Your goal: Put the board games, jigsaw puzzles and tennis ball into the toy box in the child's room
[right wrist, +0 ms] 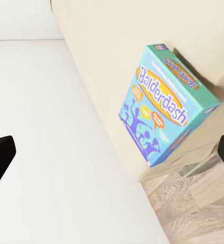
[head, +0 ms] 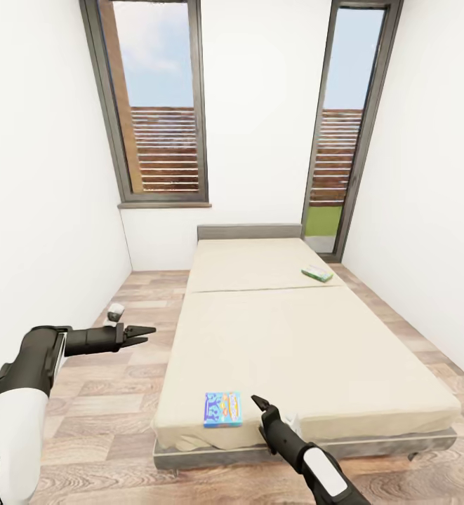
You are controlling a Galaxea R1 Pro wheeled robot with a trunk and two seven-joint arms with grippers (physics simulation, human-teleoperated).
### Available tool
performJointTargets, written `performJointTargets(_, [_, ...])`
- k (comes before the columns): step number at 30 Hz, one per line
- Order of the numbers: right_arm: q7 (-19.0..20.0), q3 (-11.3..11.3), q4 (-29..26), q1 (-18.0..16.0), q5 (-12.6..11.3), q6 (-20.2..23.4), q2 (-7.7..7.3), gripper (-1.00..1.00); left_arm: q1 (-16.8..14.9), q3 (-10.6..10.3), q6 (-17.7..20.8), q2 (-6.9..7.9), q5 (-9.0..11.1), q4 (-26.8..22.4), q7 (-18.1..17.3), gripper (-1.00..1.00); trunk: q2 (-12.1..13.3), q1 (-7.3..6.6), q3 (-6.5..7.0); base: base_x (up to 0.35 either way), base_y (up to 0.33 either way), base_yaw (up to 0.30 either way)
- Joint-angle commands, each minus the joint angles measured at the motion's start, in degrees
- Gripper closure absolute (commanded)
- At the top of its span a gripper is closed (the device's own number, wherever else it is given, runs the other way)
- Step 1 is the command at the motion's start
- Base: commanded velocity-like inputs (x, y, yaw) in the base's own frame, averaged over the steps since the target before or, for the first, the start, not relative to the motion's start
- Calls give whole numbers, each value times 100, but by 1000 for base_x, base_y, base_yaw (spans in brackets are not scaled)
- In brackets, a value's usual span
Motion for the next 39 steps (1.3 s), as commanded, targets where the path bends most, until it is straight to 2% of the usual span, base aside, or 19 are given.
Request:
performJointTargets(1, [-30, 12, 45, -5, -57, 6, 22, -100, -7, 18, 72, 4, -60, -4, -51, -100, -45, 22, -24, 0, 0, 0])
performJointTargets(6, [-78, 7, 108, -8, -125, 11, 83, -100, -30, 43, 177, 29, -53, -10, -51, -100, -245, 132, -114, 0, 0, 0])
performJointTargets(12, [-87, 10, 135, -4, -494, 30, 54, -100, -65, 34, 391, 20, -51, -6, -51, -100, -486, 264, -222, 0, 0, 0])
performJointTargets(14, [-88, 7, 139, -4, -551, 34, 34, -100, -68, 27, 411, 16, -52, 1, -51, -100, -566, 308, -258, 0, 0, 0])
performJointTargets(29, [-89, 22, 134, -3, -560, -2, 69, -100, -71, 72, 449, 47, -37, -13, -51, -100, -1168, 637, -527, 0, 0, 0])
performJointTargets(39, [-70, 36, 131, -3, -602, 2, 96, -100, -71, 40, 451, 40, 184, -13, -51, -100, -1569, 857, -706, 0, 0, 0])
